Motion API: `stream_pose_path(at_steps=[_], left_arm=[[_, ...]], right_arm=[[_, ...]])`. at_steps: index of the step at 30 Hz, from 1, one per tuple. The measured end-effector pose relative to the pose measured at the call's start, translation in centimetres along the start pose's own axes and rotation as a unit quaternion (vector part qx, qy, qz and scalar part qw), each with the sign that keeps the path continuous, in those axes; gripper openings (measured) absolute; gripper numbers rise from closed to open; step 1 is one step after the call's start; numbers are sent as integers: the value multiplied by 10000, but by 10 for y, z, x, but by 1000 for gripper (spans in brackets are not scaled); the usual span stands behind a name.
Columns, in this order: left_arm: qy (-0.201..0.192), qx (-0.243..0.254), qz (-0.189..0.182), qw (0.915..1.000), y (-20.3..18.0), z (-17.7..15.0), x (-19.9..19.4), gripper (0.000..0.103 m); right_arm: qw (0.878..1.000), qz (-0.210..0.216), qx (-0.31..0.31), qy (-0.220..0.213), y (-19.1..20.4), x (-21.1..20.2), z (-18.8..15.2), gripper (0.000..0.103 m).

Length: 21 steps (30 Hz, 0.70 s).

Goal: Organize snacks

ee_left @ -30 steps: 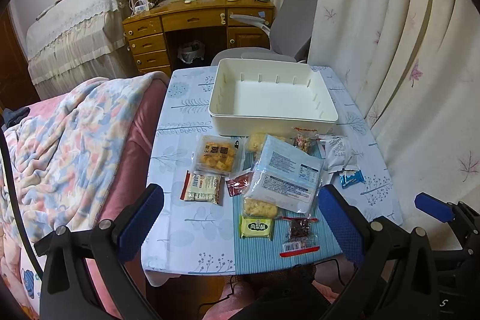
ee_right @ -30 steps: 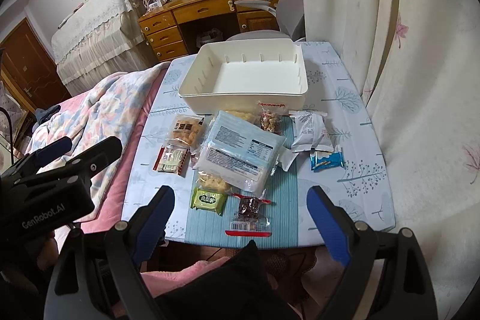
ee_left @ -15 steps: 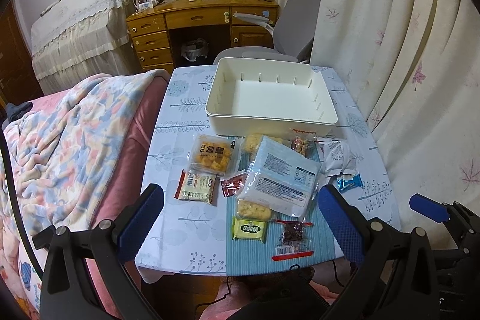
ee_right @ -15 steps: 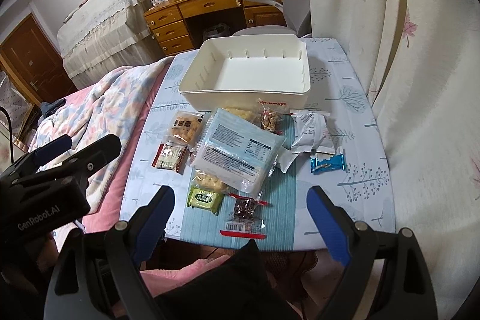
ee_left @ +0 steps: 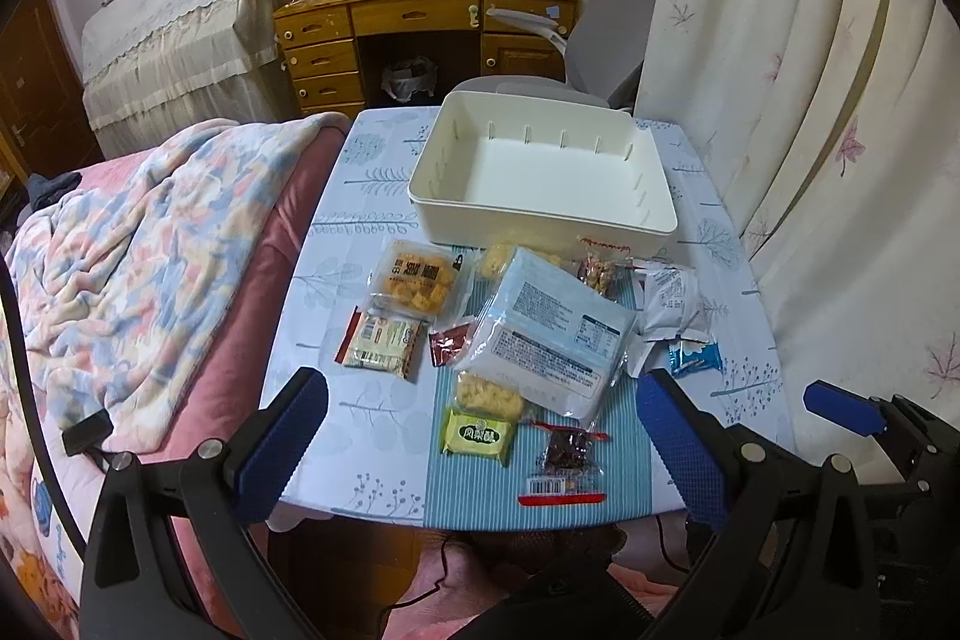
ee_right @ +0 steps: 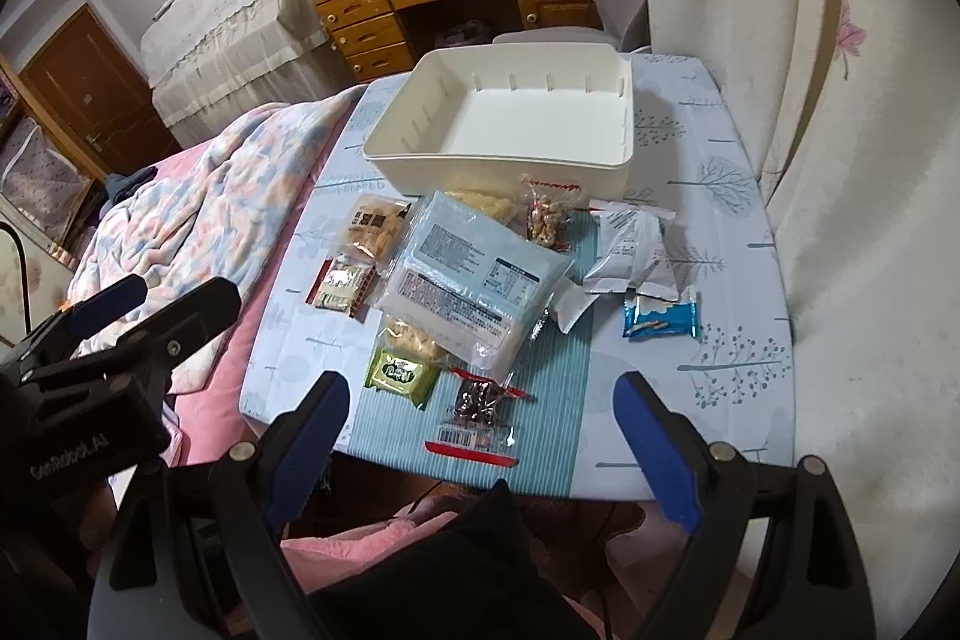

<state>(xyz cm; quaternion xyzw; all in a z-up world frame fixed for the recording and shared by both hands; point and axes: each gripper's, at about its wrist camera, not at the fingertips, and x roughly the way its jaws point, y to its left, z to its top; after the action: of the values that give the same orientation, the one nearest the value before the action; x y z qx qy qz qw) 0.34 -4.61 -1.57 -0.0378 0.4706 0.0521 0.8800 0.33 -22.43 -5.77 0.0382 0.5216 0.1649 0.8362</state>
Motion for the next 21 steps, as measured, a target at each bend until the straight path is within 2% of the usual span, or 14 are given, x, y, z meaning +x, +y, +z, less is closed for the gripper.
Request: stream_pose_path(at_steps=[6,11,21], left_arm=[[57,-106,57,9999,5,-3,3,103],[139,-222,-109,9996,23,-1,12,103],[458,-129,-1051,9933,81,21,46,103]], right_arm=[[9998,100,-26,183,1,11,0,91],[9995,117,133,264,5,21,0,91],[9914,-102,1184,555,20,48,-1,90]])
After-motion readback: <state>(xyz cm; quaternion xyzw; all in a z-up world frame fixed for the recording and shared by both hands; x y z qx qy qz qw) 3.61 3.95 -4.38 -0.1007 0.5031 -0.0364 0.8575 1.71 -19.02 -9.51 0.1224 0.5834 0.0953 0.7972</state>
